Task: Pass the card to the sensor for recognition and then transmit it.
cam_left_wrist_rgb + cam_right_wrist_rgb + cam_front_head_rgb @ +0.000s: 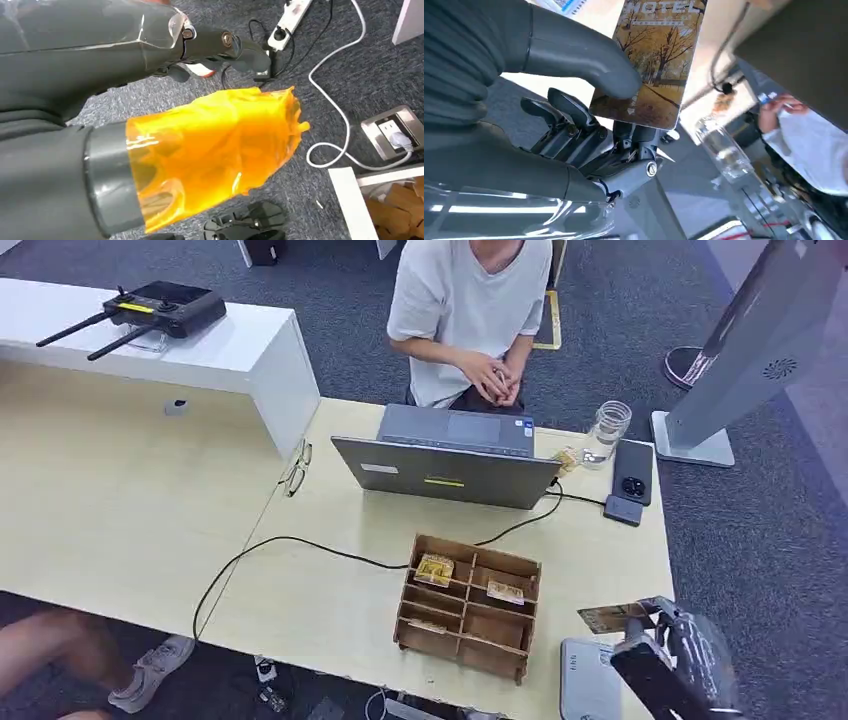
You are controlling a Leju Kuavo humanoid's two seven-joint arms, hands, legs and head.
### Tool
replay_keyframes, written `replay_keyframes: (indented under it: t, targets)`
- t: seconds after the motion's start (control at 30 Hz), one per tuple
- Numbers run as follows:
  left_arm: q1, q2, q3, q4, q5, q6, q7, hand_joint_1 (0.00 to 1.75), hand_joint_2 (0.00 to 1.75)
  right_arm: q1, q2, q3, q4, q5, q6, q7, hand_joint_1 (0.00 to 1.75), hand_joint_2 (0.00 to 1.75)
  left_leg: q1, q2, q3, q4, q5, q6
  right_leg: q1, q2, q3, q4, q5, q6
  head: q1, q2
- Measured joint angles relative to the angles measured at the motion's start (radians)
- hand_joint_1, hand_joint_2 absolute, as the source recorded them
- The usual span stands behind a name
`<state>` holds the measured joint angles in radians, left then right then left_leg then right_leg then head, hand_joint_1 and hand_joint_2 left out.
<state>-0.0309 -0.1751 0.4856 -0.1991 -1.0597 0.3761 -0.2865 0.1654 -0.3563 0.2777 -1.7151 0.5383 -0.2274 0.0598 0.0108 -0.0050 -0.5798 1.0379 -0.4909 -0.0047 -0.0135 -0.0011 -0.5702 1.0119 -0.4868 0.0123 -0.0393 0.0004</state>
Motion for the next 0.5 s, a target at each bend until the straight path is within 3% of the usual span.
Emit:
replay_keyframes:
  t: [0.5]
  targets:
    - [-0.004, 0.0, 0.0, 0.0, -0.024, -0.011, 0.004, 0.0, 0.0, -0.06, 0.077, 0.033, -0.047, 0.123, -0.083, -0.145, 1.75, 1.75, 0.0, 0.0, 0.0, 0.0, 0.0, 0.0, 0.0, 0.0, 0.0, 0.0, 0.0, 0.0, 0.0, 0.0]
